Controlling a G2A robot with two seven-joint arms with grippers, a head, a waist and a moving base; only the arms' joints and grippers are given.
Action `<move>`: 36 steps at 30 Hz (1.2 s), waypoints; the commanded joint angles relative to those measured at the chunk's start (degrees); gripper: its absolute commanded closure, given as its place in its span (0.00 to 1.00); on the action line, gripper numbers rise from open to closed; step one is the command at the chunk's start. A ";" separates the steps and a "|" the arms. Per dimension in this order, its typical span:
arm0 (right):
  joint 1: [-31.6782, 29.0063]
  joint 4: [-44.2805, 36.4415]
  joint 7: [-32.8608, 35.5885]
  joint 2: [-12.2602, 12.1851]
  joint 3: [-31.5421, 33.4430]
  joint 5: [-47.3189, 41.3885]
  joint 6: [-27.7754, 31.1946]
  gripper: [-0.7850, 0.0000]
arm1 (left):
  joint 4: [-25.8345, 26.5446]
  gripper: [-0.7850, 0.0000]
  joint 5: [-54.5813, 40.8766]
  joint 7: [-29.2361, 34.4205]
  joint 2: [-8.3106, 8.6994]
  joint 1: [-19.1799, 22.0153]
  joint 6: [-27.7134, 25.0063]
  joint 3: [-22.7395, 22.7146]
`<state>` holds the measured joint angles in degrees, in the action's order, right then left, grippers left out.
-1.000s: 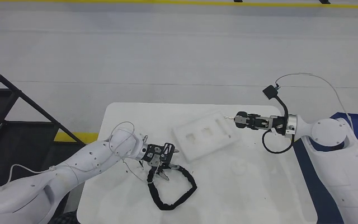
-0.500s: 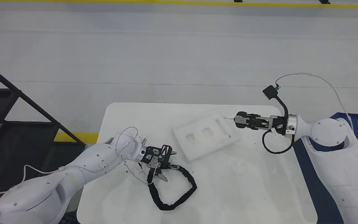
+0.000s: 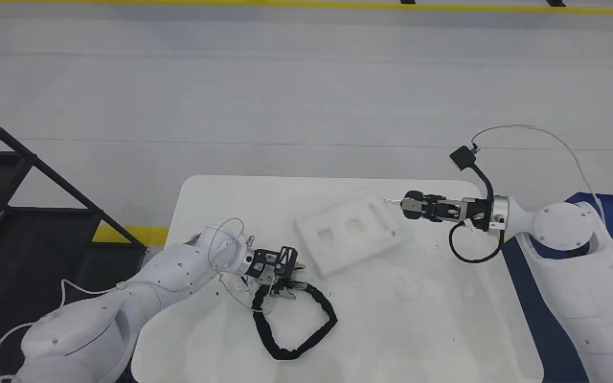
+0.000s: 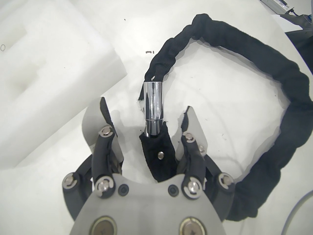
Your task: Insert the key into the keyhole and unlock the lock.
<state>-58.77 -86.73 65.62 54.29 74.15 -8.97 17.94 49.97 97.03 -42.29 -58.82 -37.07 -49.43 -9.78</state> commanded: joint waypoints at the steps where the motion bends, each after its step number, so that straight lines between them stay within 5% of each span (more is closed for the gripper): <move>1: 0.00 0.00 0.00 0.00 0.00 0.00 0.00 1.00 | -0.56 1.00 0.47 -0.53 -0.32 0.07 0.03 -0.04; 9: 0.00 0.00 0.00 0.00 0.00 0.00 0.00 1.00 | -1.53 1.00 1.22 -4.96 -0.66 1.05 -1.72 -0.96; 17: 0.00 0.00 0.00 0.00 0.00 0.00 0.00 1.00 | 4.16 1.00 0.92 -10.42 2.34 1.70 -2.15 -2.08; 27: -0.29 -0.36 -0.33 0.03 -0.21 -0.03 -0.13 1.00 | 18.16 1.00 -10.41 -4.00 10.79 4.57 -8.57 -1.14; 36: 0.49 -3.99 8.53 0.02 -3.32 -4.49 -2.97 1.00 | 27.33 1.00 -14.29 -4.50 19.83 6.38 -8.07 -4.21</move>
<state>-58.48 -90.65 73.49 54.28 71.11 -12.90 15.29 76.85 82.80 -46.54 -39.84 -30.84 -57.74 -13.43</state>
